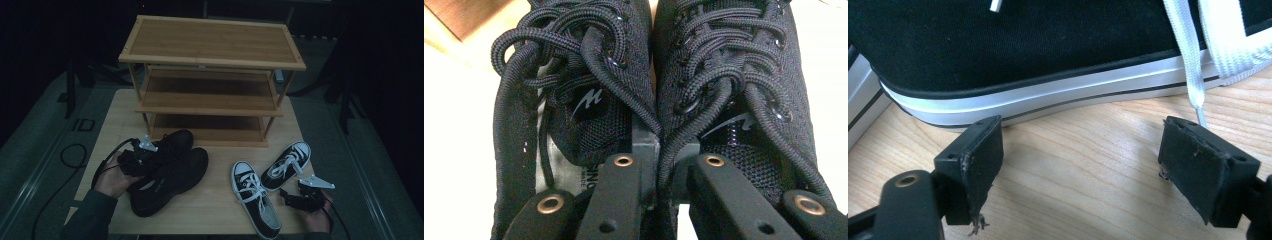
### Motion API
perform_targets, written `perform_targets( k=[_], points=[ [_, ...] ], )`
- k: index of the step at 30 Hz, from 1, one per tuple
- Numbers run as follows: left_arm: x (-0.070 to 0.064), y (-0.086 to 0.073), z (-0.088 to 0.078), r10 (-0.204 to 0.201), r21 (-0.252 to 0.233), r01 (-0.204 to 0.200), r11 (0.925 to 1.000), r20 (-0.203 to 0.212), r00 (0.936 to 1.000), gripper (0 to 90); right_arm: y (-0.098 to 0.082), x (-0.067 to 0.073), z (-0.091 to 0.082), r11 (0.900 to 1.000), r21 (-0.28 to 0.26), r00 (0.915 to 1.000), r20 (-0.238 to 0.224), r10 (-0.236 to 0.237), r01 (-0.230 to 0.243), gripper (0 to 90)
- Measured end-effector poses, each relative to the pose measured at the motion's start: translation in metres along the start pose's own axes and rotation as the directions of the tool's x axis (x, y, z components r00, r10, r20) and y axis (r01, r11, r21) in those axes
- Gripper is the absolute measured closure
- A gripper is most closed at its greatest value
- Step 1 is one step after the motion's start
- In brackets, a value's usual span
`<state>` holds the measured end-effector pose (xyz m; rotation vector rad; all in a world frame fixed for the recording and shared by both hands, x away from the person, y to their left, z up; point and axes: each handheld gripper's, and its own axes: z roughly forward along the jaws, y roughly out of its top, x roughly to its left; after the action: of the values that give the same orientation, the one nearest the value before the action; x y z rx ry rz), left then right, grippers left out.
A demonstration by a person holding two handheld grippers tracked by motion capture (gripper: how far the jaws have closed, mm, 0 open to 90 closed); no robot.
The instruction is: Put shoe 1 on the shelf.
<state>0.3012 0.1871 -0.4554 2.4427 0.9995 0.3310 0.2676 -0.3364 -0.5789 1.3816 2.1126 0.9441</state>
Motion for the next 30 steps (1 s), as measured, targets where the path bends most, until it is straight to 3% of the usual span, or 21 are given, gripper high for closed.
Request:
perform_targets(
  k=[30],
  points=[
    [0.002, 0.032, 0.011, -0.097, -0.041, 0.094, 0.9947, -0.059, 0.9936, 86.0, 0.000, 0.000, 0.000, 1.000, 0.000, 1.0000, 0.000, 0.000, 0.000, 17.8]
  ],
)
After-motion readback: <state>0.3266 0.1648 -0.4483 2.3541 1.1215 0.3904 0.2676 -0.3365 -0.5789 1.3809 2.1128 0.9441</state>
